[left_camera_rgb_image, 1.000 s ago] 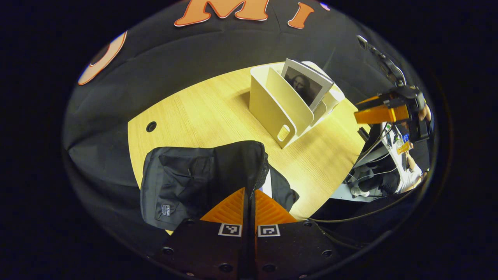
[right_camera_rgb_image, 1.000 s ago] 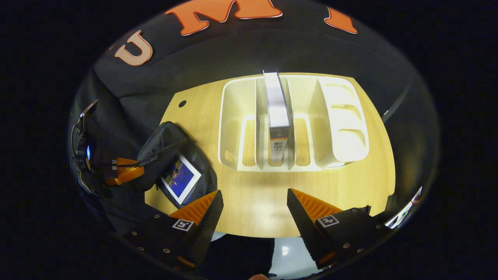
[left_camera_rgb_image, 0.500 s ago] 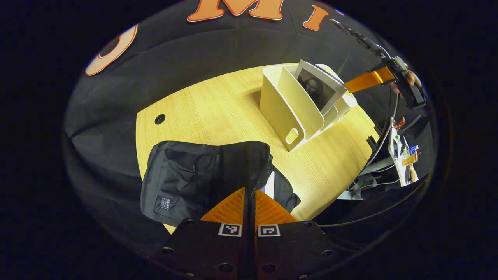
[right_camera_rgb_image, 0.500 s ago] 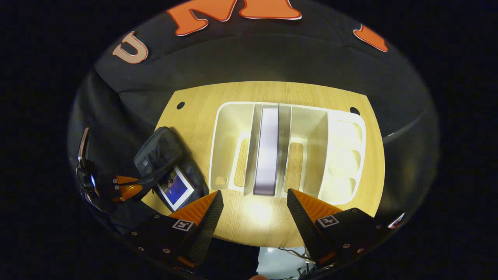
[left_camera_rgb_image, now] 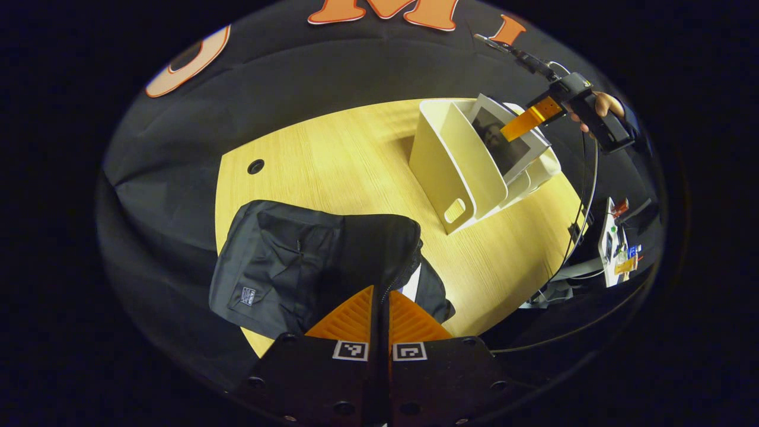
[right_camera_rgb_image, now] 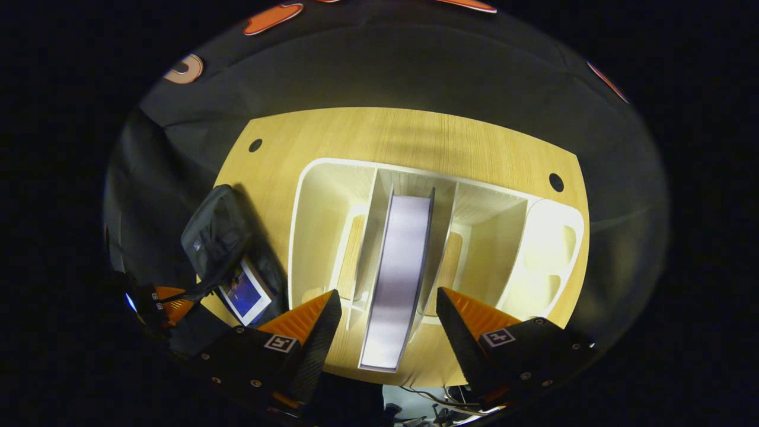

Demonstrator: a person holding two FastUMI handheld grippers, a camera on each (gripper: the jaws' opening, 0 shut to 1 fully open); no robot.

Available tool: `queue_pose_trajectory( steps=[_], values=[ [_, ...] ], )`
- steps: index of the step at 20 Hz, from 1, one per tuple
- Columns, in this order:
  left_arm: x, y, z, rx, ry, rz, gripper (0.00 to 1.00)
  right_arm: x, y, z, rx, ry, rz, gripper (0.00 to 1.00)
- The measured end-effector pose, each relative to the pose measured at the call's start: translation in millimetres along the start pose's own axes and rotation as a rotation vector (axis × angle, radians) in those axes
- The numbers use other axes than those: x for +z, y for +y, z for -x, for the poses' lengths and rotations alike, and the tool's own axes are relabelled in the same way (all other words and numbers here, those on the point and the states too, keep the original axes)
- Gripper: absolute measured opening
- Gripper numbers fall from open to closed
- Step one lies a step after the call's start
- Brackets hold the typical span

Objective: Open the schoolbag, grab two books from the bookshelf and put them into the schoolbag.

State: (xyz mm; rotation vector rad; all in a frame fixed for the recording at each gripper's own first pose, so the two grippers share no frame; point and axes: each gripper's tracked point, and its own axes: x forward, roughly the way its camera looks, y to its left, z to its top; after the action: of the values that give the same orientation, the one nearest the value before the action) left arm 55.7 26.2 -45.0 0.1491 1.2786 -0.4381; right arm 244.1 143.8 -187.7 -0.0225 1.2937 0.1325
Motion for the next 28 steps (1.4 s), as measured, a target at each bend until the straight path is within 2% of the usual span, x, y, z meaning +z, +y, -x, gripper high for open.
queue_pose_trajectory(
  steps=[1,2,3,4,6,7,15,28],
  values=[
    [-0.3,0.0,-0.7,0.004,0.0,0.008,0.01,-0.2,-3.3,-4.4,-0.012,0.01,-0.002,0.9],
    [-0.7,-1.0,-1.0,0.007,0.004,0.017,0.01,1.5,-3.8,-8.5,-0.015,0.012,-0.012,0.75],
    [-1.9,-1.6,-1.8,0.01,0.004,0.024,0.01,4.2,-3.8,-10.4,-0.017,0.011,-0.025,0.75],
    [-1.8,-3.2,-2.5,0.012,0.008,0.03,0.01,5.5,-3.0,-13.0,-0.022,0.01,-0.032,0.6],
    [-1.8,-5.2,-3.1,0.02,0.014,0.034,0.01,6.3,-1.6,-13.3,-0.035,0.016,-0.036,0.51],
    [-1.5,-4.8,-3.4,0.026,0.014,0.031,0.01,6.5,-2.0,-16.5,-0.043,0.015,-0.042,0.43],
    [5.5,-2.0,-8.7,0.001,0.017,-0.042,0.01,-10.6,-3.3,-4.3,-0.06,0.022,-0.11,0.35],
    [6.1,4.3,-6.9,-0.107,0.001,-0.2,0.01,-65.4,9.1,60.8,-0.081,-0.06,-0.239,0.35]
  ],
)
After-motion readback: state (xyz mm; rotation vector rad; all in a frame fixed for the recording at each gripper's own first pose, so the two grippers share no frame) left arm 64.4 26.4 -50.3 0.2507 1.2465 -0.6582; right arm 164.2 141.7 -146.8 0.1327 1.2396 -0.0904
